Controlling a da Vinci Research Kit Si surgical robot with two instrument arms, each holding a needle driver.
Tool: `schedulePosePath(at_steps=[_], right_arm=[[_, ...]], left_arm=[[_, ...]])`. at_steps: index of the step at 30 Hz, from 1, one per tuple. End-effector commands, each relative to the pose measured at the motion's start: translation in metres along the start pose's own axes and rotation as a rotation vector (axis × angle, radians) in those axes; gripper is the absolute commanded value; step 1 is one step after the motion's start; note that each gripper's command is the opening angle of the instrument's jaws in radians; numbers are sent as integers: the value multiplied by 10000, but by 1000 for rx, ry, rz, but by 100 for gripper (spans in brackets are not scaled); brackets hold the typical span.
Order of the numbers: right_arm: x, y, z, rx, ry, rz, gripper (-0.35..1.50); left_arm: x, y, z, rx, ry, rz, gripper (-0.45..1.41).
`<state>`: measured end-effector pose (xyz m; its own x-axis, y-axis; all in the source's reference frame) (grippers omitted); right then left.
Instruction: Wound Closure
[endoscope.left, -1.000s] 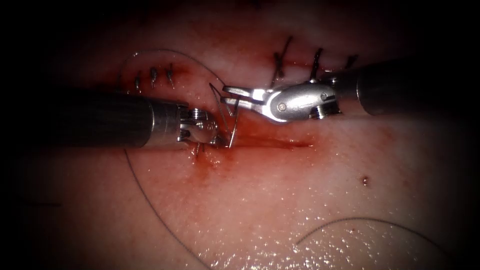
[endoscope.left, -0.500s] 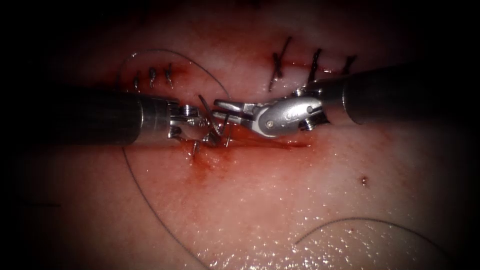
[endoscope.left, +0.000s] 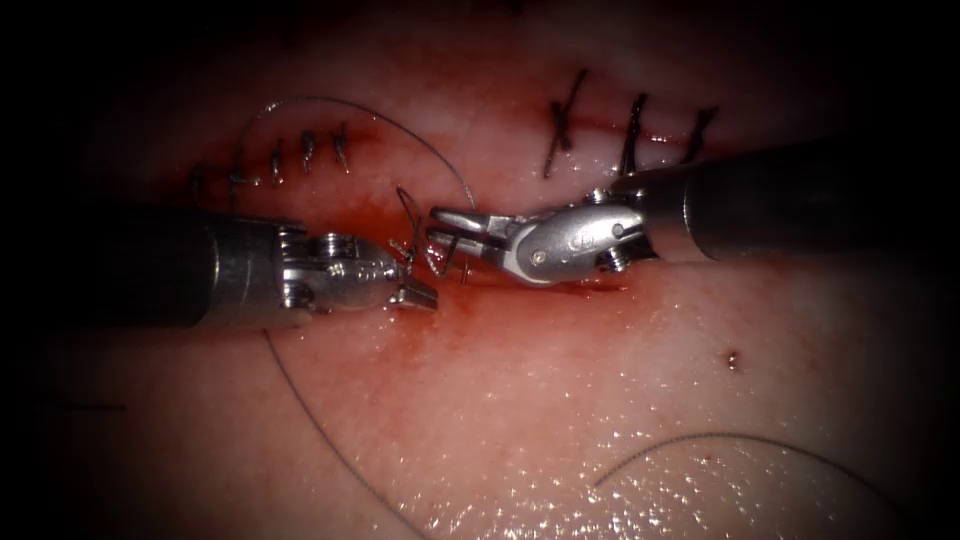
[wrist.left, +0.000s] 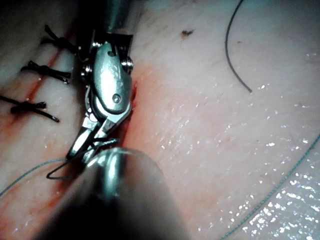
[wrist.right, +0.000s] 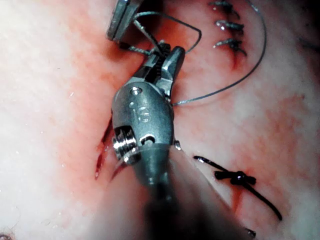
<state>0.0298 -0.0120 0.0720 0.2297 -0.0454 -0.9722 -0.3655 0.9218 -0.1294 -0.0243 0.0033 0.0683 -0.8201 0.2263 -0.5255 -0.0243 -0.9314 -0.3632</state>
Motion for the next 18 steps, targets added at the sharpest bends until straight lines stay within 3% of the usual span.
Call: schedulePosePath(at_steps=[1,9,18], right_arm=[[-4,-7,5,2,-7,8,-35],[-8,-2,4,17,-39,145,-35],[-10,-1,5,26,-66,289,-35]], left_arm=[[2,9,10,8,3,6,-13],[-1,47,35,27,40,17,-16],[-37,57,50,22,45,58,-18]])
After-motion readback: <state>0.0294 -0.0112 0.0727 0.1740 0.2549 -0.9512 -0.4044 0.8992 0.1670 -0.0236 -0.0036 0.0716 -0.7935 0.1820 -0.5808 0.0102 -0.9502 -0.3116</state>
